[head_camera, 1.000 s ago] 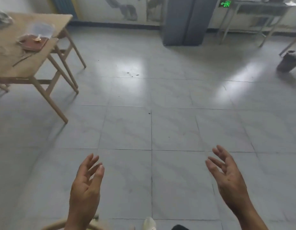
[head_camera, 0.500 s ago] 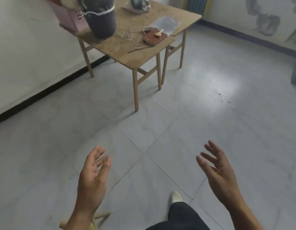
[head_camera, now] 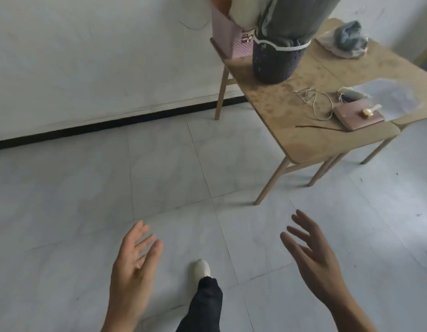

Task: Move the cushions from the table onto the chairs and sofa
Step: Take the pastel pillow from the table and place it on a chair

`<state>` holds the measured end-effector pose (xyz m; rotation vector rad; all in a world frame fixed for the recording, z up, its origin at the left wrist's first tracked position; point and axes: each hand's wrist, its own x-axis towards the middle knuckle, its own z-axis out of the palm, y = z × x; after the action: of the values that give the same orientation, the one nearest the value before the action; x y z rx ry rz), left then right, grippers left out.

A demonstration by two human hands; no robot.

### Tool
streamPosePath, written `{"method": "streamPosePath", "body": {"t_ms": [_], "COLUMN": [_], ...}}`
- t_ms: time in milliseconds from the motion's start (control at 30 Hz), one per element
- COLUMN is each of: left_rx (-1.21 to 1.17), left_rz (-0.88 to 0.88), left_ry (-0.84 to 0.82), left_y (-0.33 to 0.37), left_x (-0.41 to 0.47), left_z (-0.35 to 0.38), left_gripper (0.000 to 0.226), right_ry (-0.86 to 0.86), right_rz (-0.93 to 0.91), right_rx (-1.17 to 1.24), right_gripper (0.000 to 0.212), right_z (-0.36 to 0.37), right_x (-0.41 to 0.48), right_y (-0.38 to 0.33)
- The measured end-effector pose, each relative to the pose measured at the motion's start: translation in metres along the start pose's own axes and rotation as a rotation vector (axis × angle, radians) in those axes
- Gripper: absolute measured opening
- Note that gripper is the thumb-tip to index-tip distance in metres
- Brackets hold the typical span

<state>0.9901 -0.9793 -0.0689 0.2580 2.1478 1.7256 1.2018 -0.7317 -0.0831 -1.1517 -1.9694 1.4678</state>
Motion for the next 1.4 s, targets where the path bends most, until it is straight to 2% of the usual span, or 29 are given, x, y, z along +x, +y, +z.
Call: {"method": "streamPosePath", "body": {"t_ms": [267, 433, 667, 867, 1033, 1167, 1267, 1400], "left_rx": [0.053, 0.106, 0.139, 0.111, 0.075, 0.117, 0.160, 0.239], "left_rz": [0.094, 0.126, 0.118, 0.185, 0.175, 0.134, 0.103, 0.076], "left_ry": [-0.103, -0.153, -0.147, -0.133, -0.121, -0.242, -0.381, -0.624], "left_y": [0.097, 0.128, 0.149, 0.231, 0.266, 0.260, 0.253, 0.272], "left_x": [0.236, 0.361, 0.544, 0.704, 0.807, 0.900, 0.976, 1.073], "left_z": [0.037, 0.073, 0.145, 0.190, 0.218, 0.253, 0.286, 0.333], "left_gripper": [0.044, 0.045, 0.044, 0.046, 0.055, 0.048, 0.046, 0.048], "right_ry": [0.076, 0.171, 0.180, 0.188, 0.184, 0.227, 0.350, 0.502], "right_rz": [-0.048, -0.049, -0.020, -0.069, -0.108, -0.047, 0.076, 0.323], "right_rx": [-0.003, 0.035, 0.055, 0.038, 0.005, 0.005, -0.022, -0.100], "right_gripper": [0.066, 0.063, 0.064, 0.062, 0.056, 0.058, 0.057, 0.034], "right_z": [0.060, 0.087, 0.134, 0.155, 0.166, 0.186, 0.212, 0.238], "right_x": [0.185, 0.295, 0.490, 0.680, 0.792, 0.859, 0.902, 0.945], "right_y": [-0.098, -0.113, -0.114, -0.196, -0.244, -0.242, -0.233, -0.258]}}
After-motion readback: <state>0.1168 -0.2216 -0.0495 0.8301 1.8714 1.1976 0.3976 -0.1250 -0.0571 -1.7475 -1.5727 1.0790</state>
